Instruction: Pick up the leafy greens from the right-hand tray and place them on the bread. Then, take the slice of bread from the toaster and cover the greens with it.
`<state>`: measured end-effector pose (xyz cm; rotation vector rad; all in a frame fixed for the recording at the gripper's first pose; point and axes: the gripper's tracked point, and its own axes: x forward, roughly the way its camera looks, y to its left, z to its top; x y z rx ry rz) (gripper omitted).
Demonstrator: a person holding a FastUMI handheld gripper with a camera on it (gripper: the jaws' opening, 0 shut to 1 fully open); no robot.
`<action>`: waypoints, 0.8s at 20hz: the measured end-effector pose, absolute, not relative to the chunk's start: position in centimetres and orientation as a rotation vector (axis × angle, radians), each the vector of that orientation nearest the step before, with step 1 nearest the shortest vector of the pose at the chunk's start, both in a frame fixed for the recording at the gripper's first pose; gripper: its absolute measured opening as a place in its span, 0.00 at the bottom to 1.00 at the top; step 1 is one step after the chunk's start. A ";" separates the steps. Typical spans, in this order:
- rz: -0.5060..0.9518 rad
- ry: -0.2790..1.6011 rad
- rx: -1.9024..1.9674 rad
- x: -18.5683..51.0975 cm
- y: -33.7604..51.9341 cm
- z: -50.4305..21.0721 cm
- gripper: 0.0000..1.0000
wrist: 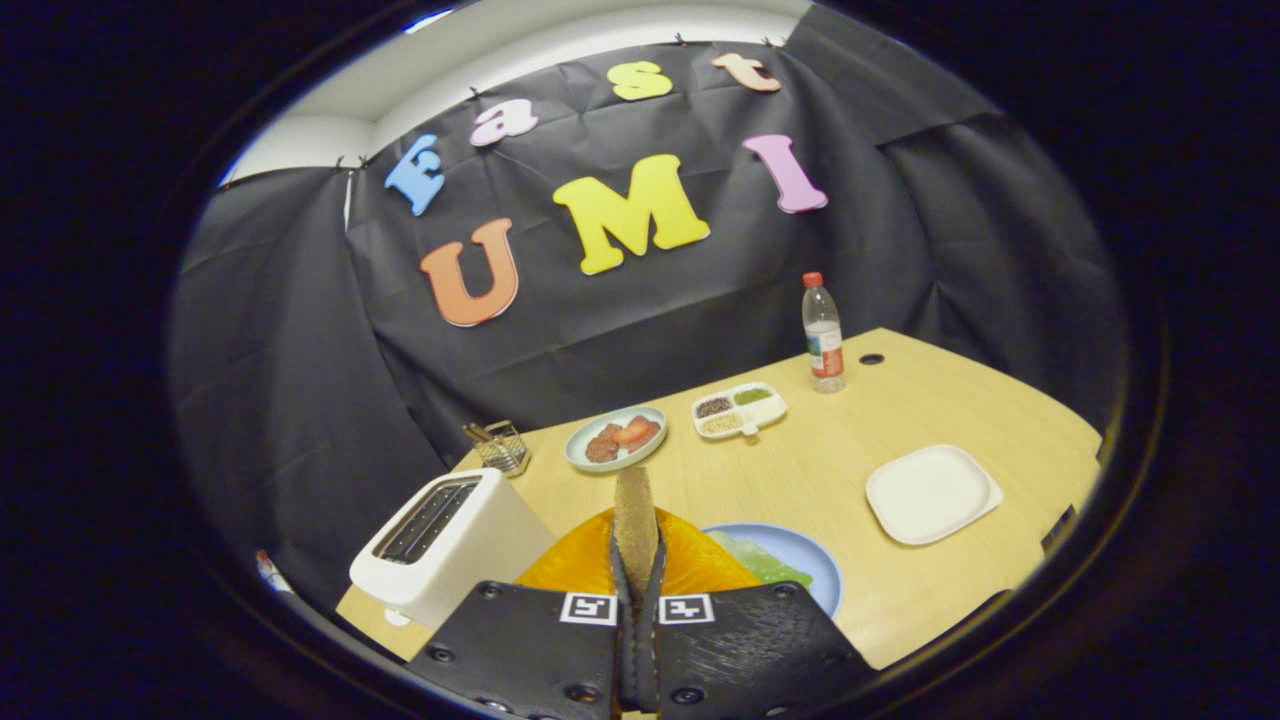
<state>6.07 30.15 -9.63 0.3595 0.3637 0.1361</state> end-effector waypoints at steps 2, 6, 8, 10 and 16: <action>0.138 0.370 0.388 6.1 30.2 -10.8 0.01; 0.156 0.433 0.474 6.2 31.2 -13.1 0.00; 0.143 0.437 0.493 6.3 30.5 -14.0 0.01; 0.139 0.451 0.519 6.5 30.2 -14.8 0.01; 0.133 0.473 0.519 7.0 29.1 -16.4 0.02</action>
